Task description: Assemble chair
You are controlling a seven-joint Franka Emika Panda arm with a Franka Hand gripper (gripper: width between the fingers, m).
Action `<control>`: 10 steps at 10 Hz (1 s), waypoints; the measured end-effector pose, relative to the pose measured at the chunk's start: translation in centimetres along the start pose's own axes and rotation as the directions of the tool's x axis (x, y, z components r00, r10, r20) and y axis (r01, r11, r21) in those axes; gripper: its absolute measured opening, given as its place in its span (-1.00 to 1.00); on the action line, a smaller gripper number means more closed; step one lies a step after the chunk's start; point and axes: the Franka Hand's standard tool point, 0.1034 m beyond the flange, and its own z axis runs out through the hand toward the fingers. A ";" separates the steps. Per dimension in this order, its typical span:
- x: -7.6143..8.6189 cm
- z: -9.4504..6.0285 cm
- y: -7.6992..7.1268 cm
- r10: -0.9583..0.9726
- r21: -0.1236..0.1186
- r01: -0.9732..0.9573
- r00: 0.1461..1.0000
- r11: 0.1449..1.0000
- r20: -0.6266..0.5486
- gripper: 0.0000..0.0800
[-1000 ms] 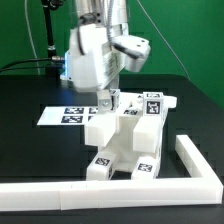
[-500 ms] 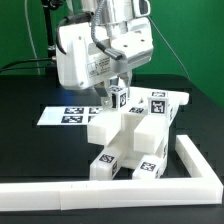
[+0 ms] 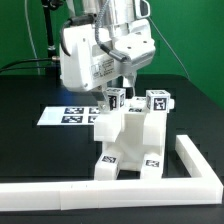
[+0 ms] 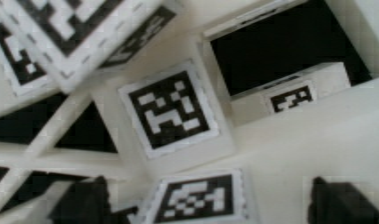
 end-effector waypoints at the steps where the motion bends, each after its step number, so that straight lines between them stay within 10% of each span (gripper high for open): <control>1: -0.3 -0.4 0.2 -0.018 0.002 0.018 1.000 1.000 0.008 0.58; 6: -2.3 -8.1 -1.2 -0.109 0.069 0.101 0.986 0.993 0.126 0.62; 10: -2.5 -8.0 -1.1 -0.114 0.065 0.107 0.986 0.992 0.124 0.62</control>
Offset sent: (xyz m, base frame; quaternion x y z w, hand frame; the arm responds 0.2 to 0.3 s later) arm 0.0032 -0.0089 0.0592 0.0257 -0.0482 -0.0255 0.9982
